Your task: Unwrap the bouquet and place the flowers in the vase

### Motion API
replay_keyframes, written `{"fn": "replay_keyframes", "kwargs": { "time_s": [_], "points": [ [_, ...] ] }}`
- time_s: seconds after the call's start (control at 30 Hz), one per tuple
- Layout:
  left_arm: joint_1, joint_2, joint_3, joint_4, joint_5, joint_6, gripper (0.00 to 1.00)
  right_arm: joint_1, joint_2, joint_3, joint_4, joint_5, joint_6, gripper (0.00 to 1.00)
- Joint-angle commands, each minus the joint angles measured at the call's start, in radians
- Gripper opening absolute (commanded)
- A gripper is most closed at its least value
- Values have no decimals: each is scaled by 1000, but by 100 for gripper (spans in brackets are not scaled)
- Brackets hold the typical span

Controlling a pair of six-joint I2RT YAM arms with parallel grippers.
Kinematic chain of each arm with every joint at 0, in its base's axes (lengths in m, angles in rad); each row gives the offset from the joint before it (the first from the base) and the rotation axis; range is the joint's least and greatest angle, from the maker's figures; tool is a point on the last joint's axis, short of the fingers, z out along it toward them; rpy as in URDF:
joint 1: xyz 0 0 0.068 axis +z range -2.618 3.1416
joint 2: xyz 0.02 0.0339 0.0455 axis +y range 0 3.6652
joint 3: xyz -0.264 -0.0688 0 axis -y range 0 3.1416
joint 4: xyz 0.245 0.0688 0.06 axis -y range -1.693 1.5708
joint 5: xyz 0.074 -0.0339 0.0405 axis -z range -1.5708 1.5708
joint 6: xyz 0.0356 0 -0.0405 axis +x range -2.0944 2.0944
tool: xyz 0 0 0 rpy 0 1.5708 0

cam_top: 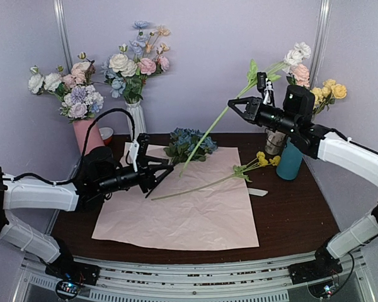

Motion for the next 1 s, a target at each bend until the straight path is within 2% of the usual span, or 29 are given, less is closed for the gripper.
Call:
{"fn": "replay_keyframes", "kwargs": {
  "time_s": [0.0,0.13,0.23,0.3,0.43,0.57,0.77,0.97],
  "points": [
    [-5,-2,1,3,-38,16,47,-9,-126,97,-379,295,-267,0],
    [-5,6,3,-19,-64,26,62,-32,-184,233,-623,538,-407,0],
    [-5,16,8,-34,-105,26,84,-41,-199,331,-747,728,-493,0],
    [-5,24,17,-51,-127,23,93,-47,-200,376,-791,839,-527,0],
    [-5,37,29,-74,-147,21,97,-68,-177,459,-838,1043,-579,0],
    [-5,33,32,-96,-154,19,97,-90,-145,545,-846,1174,-610,0],
    [-5,19,36,-137,-155,34,97,-111,-86,598,-795,1293,-664,0],
    [-5,17,30,-146,-152,38,96,-151,-39,611,-741,1266,-686,0]
  ]
}}
